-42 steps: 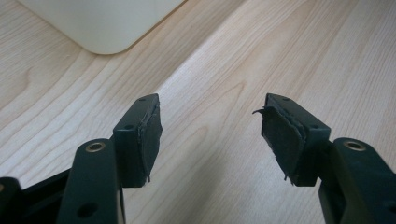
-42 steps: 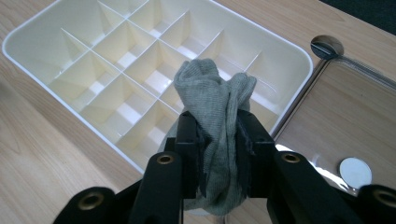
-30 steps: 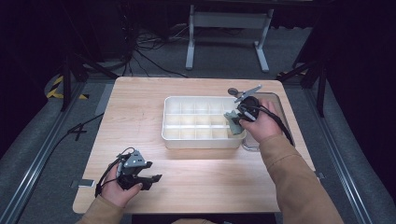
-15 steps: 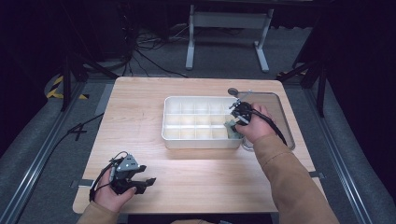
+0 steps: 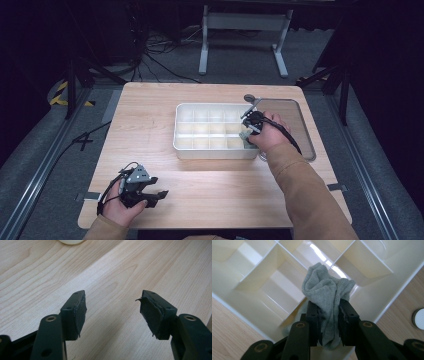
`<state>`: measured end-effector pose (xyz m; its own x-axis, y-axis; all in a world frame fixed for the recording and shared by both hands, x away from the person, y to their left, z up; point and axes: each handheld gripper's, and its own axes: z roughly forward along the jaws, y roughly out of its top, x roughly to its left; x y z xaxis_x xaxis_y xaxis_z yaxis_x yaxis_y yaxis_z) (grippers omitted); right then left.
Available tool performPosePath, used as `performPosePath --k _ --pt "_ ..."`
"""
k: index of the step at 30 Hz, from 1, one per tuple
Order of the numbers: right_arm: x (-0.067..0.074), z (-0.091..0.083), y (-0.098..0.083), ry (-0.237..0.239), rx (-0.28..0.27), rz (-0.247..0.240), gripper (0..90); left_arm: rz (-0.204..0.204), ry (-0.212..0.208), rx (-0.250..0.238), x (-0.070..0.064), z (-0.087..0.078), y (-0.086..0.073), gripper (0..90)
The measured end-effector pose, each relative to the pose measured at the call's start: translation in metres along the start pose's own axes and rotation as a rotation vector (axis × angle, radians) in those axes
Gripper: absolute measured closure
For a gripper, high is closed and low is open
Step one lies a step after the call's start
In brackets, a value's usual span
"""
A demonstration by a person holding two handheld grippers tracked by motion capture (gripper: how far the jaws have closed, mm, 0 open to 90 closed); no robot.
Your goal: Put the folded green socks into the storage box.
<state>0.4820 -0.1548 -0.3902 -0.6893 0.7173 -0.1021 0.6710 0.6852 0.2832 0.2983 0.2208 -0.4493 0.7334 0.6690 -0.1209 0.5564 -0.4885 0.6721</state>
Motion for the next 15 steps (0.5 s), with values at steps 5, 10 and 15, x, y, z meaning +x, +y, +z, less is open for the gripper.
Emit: performPosePath --k 5,10,15 --pt "0.004 0.006 0.003 -0.006 0.058 -0.008 73.5 0.002 0.0 -0.002 0.0 0.001 0.001 38.6" --pt "0.004 0.013 0.004 0.0 0.101 -0.003 73.7 0.008 -0.002 -0.002 0.0 0.002 0.002 38.6" --pt "0.003 0.014 0.004 0.005 0.114 -0.004 73.8 0.008 -0.011 0.007 -0.001 0.003 0.003 38.6"
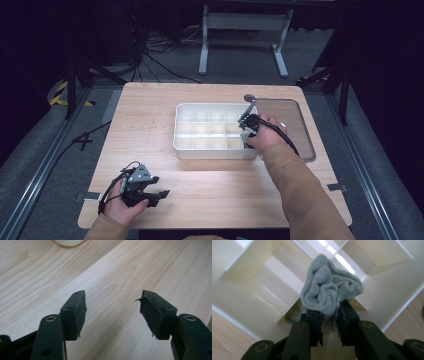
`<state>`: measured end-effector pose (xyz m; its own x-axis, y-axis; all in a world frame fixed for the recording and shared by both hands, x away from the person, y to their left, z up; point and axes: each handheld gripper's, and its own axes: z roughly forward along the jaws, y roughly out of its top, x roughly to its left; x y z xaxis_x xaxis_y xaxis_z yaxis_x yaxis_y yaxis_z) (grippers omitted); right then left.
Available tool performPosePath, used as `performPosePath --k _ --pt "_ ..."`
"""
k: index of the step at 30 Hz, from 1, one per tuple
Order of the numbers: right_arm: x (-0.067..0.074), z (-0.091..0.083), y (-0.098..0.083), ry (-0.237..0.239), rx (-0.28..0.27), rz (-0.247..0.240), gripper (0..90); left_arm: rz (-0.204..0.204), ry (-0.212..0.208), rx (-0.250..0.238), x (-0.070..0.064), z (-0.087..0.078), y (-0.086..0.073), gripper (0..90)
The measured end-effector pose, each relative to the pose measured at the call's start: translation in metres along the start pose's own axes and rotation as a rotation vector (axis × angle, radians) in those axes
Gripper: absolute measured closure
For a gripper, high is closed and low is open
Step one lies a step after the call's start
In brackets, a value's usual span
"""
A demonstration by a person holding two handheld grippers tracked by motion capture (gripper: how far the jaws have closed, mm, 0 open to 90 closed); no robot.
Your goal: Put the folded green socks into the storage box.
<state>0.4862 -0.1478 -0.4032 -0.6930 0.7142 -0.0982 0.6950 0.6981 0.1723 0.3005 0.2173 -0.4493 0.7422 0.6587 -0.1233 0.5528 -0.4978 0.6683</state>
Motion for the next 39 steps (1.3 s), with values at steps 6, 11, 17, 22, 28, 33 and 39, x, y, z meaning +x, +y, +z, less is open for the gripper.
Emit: performPosePath --k 6,11,17,22,28,33,39 --pt "0.001 0.005 0.002 -0.004 0.025 0.009 73.8 0.004 0.0 0.001 -0.001 0.001 0.001 38.6" --pt "-0.003 0.004 -0.001 0.018 0.007 0.018 71.8 0.004 0.0 -0.001 0.0 0.002 0.001 38.6" --pt "-0.007 -0.011 -0.01 0.04 -0.074 0.041 61.5 0.016 -0.001 0.001 -0.001 0.003 0.003 38.6" --pt "-0.008 -0.019 -0.009 0.041 -0.13 0.056 58.2 0.015 -0.005 0.005 -0.002 0.004 0.003 38.5" --pt "-0.007 -0.009 -0.003 0.025 -0.117 0.059 67.6 0.011 -0.007 0.006 -0.002 0.005 0.002 38.3" --pt "-0.006 -0.007 -0.006 0.036 -0.075 0.089 73.7 0.016 -0.01 0.004 -0.001 0.004 0.001 38.2" --pt "-0.004 0.001 -0.003 0.036 -0.032 0.082 74.6 0.013 -0.014 0.008 -0.003 0.006 0.002 38.1"
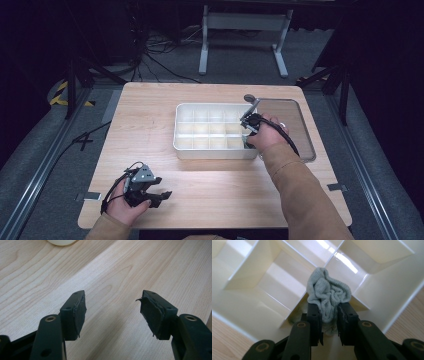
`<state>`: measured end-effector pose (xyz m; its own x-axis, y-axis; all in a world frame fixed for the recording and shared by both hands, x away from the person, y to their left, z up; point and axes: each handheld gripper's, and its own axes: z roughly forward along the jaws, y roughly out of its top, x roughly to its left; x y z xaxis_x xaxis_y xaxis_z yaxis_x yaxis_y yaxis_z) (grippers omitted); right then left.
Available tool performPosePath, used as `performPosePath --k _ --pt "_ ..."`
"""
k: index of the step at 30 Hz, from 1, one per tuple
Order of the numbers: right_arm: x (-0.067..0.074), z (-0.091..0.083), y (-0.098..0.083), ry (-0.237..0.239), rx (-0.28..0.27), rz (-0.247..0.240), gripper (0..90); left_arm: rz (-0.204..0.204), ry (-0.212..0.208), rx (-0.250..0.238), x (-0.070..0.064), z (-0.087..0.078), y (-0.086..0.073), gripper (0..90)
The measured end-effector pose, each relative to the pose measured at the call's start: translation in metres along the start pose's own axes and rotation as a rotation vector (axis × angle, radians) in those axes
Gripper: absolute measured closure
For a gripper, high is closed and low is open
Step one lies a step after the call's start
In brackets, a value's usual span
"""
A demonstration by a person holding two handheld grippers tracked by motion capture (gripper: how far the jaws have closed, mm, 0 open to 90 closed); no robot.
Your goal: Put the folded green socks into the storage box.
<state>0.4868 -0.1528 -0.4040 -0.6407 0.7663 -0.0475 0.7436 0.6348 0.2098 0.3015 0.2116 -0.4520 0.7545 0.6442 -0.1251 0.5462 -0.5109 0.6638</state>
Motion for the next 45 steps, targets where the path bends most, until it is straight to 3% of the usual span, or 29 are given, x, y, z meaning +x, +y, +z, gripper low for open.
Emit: performPosePath --k 10,15,17,21,22,30,41,45 --pt "0.0 0.015 0.014 -0.005 0.092 0.023 74.8 0.001 0.001 -0.003 0.001 0.0 0.0 38.1" --pt "-0.001 0.016 0.01 0.008 0.069 0.046 72.6 0.007 0.001 -0.004 0.0 0.001 0.002 38.1" --pt "-0.001 0.013 0.006 0.012 0.041 0.035 69.3 0.016 0.004 0.002 0.0 0.002 0.003 38.1" --pt "-0.003 0.001 -0.004 0.046 -0.03 0.06 59.5 0.014 -0.007 0.003 -0.001 0.004 0.006 38.1" --pt "-0.004 -0.006 -0.006 0.053 -0.055 0.074 59.6 0.03 -0.006 0.007 0.0 0.004 0.006 38.1" --pt "-0.012 -0.047 -0.026 0.056 -0.23 0.061 58.3 0.017 -0.006 -0.003 0.0 0.003 0.005 38.1" --pt "-0.021 -0.074 -0.062 0.071 -0.419 0.071 59.0 -0.015 0.017 -0.008 0.001 -0.005 -0.004 38.2" --pt "-0.02 -0.077 -0.073 0.072 -0.439 0.058 59.0 -0.017 0.017 -0.003 0.002 -0.008 -0.005 38.2"
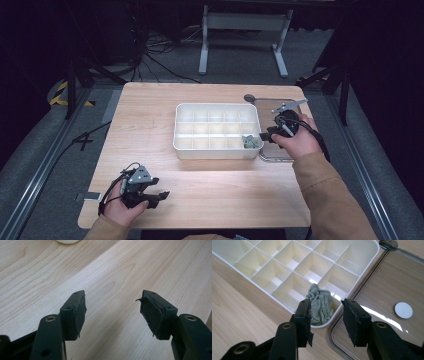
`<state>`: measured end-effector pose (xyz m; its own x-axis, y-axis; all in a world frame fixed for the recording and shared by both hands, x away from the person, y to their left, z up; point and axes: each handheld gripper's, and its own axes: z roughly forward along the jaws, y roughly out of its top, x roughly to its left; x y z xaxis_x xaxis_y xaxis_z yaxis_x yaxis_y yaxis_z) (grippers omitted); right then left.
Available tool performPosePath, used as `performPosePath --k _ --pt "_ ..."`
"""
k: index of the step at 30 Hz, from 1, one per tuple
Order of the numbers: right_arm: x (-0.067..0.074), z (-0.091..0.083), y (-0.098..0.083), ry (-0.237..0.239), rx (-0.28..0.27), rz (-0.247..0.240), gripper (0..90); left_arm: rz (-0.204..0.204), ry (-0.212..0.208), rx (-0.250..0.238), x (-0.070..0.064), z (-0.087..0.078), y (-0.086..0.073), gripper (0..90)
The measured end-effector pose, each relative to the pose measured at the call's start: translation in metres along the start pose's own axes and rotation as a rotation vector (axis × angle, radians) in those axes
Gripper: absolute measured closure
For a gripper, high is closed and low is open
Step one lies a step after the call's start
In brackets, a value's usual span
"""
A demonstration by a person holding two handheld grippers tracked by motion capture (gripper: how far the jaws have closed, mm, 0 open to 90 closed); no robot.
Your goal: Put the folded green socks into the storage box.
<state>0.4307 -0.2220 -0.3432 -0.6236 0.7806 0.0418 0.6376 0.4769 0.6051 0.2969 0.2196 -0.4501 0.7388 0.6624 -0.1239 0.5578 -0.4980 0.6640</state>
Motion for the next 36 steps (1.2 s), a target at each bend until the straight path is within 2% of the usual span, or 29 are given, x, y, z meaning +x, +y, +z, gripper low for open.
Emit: performPosePath --k 11,14,19,22,30,36 --pt "-0.002 -0.02 -0.04 0.024 -0.09 -0.017 55.2 -0.008 0.014 -0.014 0.002 -0.001 0.0 38.0" --pt "-0.004 -0.022 -0.05 0.029 -0.095 -0.012 54.1 -0.008 0.012 -0.014 0.002 -0.002 0.0 38.1" --pt "-0.011 -0.027 -0.082 0.039 -0.143 -0.009 50.1 -0.015 0.016 -0.019 0.002 -0.002 0.001 38.0" --pt "-0.011 -0.028 -0.091 0.042 -0.153 -0.007 49.4 -0.006 0.024 -0.021 0.003 -0.002 0.001 38.0" --pt "-0.015 -0.025 -0.13 0.022 -0.167 0.03 46.1 -0.013 0.035 -0.016 0.005 -0.003 0.0 37.4" --pt "-0.016 -0.014 -0.15 0.023 -0.175 0.025 45.7 -0.019 0.038 -0.017 0.005 -0.002 -0.001 37.4"
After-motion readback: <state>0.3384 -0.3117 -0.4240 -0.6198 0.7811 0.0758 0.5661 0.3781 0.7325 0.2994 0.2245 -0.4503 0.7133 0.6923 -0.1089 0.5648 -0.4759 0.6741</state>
